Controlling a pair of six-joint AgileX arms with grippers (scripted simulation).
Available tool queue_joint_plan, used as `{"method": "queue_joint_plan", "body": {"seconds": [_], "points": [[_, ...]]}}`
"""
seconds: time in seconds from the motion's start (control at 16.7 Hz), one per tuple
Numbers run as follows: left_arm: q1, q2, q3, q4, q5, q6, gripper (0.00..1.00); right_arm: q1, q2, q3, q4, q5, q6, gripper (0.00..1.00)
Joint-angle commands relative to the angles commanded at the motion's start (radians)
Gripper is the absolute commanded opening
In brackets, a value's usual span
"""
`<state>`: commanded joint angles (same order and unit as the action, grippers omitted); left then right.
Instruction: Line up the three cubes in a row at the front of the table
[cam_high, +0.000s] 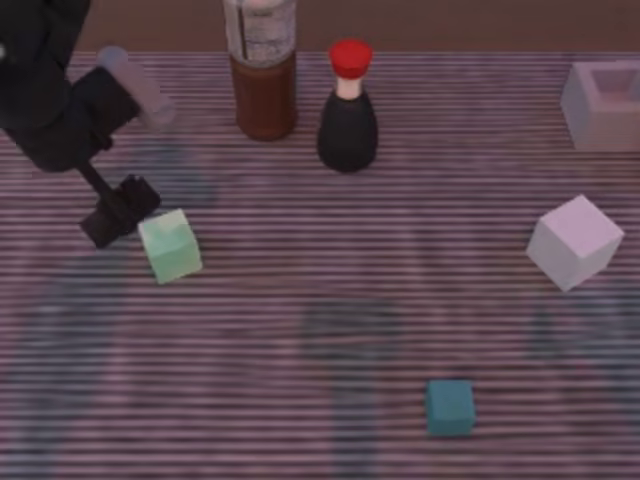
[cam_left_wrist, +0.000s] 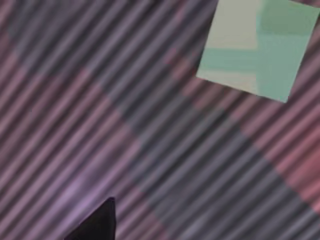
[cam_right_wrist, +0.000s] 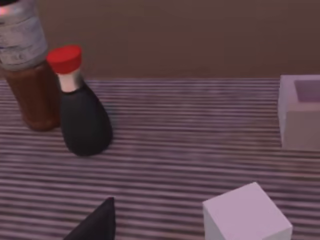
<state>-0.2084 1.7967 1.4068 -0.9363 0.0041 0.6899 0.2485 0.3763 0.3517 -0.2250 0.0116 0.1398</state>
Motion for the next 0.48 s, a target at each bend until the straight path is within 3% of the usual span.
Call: {"method": "queue_joint_plan", "body": {"seconds": [0.24,0.48], "points": [[-0.034,0.283,0.243,-0.144,-0.001,0.114,1.0,-0.146,-0.247,-0.227,0.142,-0.007,-0.092,1.0],[-0.051,0.409,0.377,-0.211,-0.001,0.174,1.0,-0.232,-0.368,-0.343,0.219,-0.011,-0.137,1.0]]}}
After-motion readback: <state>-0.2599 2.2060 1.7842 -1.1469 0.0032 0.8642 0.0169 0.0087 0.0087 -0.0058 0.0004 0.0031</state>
